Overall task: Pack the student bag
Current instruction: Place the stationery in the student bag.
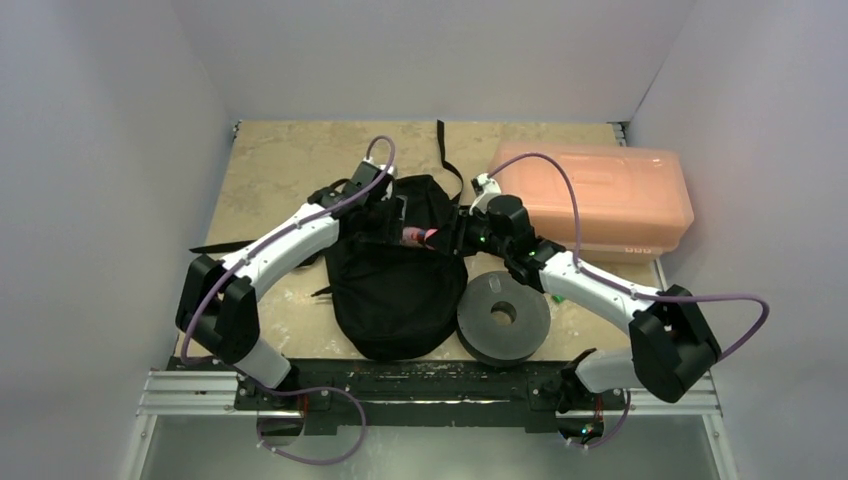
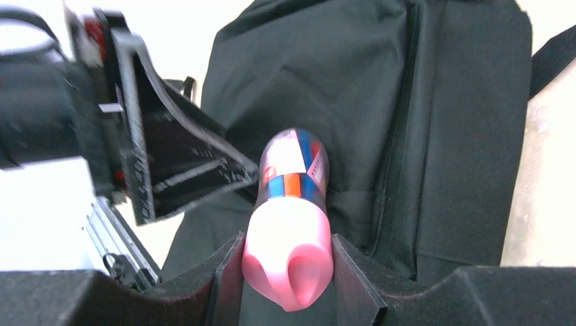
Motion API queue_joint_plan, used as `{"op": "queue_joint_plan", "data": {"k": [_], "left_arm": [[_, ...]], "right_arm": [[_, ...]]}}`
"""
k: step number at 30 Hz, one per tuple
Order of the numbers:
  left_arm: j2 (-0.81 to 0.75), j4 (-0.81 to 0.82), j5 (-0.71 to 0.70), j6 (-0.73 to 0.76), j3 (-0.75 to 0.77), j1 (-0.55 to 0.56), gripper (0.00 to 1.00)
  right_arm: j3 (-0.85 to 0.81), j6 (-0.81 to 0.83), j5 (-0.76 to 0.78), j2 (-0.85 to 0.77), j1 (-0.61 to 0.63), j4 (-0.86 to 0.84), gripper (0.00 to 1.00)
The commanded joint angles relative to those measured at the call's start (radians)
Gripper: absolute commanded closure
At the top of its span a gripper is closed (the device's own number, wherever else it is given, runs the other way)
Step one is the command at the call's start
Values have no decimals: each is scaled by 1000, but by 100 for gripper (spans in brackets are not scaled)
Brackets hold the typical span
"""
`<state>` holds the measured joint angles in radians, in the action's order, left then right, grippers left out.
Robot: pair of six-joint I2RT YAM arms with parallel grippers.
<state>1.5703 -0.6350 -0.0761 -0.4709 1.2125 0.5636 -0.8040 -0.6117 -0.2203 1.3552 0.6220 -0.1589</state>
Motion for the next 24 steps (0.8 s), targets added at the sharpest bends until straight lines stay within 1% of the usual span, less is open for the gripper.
{"op": "queue_joint_plan", "data": {"k": [1,3,5,9,12,14,15,17,21,22,23,24], "left_arm": [[25,-72,6,179,174,1,27],[121,-197,-26,235,282,2,27],[175,-248,-52,262,318,2,27],[225,-298,3,290,316,4,28],[256,-332,-4,288,308,4,28],[270,-333,-20,275,305,4,31],[278,-328,-29,267,305,4,35],[292,-310,-54,249,307,4,46],[304,-289,-71,223,339,4,83],[294,-289,-84,215,343,4,95],[277,-285,-97,206,345,3,100],[246,-279,-102,201,343,3,100]], "right_arm": [[36,17,38,-33,33,-39,100],[50,29,60,-51,34,-31,100],[50,39,76,-62,34,-23,100],[55,44,87,-70,34,-17,100],[58,41,79,-67,34,-24,100],[58,42,68,-65,33,-23,100],[58,45,64,-64,34,-20,100],[57,51,56,-66,34,-12,100],[56,75,41,-70,35,16,100],[57,77,40,-76,37,25,100],[59,77,38,-84,39,30,100],[65,75,37,-96,41,32,100]]}}
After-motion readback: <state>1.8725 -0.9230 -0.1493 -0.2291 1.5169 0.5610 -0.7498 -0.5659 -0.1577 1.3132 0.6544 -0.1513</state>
